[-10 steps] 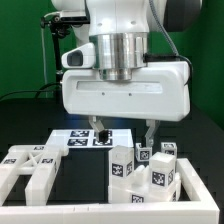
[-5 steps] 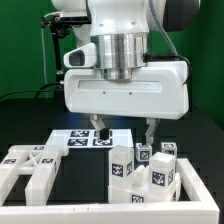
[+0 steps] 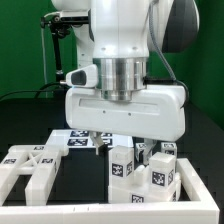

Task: Assemble chair

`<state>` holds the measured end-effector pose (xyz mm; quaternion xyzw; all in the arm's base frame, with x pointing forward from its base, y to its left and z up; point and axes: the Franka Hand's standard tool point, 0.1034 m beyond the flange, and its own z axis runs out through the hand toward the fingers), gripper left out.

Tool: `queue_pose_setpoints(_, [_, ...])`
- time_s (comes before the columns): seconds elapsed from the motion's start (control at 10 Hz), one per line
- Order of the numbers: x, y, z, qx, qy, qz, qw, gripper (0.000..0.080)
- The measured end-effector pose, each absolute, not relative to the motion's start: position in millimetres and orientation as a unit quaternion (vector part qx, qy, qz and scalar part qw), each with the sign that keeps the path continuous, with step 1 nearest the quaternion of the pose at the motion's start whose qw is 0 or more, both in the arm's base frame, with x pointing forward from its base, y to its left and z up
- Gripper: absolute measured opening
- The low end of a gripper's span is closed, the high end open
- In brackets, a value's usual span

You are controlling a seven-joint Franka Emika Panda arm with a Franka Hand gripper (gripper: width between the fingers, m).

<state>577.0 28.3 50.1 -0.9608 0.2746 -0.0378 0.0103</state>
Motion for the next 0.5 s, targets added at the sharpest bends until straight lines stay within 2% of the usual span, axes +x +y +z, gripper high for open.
queue_pose_setpoints(0.1, [575.8,27.3,43.4,-0.961,0.274,-0.036,0.007,0.0649])
queue_pose_setpoints(0.5, [590.1,27.0,38.4,-0.96,0.271,-0.073,0.007,0.0649])
